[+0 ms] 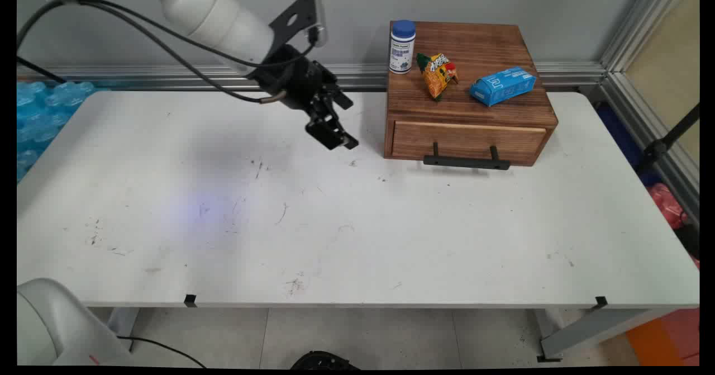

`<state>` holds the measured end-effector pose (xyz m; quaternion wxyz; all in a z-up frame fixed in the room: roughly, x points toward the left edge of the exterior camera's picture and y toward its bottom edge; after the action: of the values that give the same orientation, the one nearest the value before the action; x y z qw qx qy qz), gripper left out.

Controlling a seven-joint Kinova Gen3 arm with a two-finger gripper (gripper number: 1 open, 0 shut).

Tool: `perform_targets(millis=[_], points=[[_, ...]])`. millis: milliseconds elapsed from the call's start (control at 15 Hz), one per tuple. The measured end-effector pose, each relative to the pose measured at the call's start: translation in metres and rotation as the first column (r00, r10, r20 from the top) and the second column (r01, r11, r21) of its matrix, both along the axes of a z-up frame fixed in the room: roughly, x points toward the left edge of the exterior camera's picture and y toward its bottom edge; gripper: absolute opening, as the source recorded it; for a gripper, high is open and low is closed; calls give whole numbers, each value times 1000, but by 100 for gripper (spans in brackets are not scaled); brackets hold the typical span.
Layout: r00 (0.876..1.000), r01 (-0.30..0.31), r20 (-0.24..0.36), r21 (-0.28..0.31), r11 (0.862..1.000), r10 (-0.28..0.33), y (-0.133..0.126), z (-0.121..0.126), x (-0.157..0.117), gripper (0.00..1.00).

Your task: Open the drawer

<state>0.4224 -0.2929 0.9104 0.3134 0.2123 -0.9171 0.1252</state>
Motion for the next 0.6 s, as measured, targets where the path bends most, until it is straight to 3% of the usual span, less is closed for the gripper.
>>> perform_targets(millis=[600], points=[[1000,26,8,-31,999,-26,-27,-7,-61,100]])
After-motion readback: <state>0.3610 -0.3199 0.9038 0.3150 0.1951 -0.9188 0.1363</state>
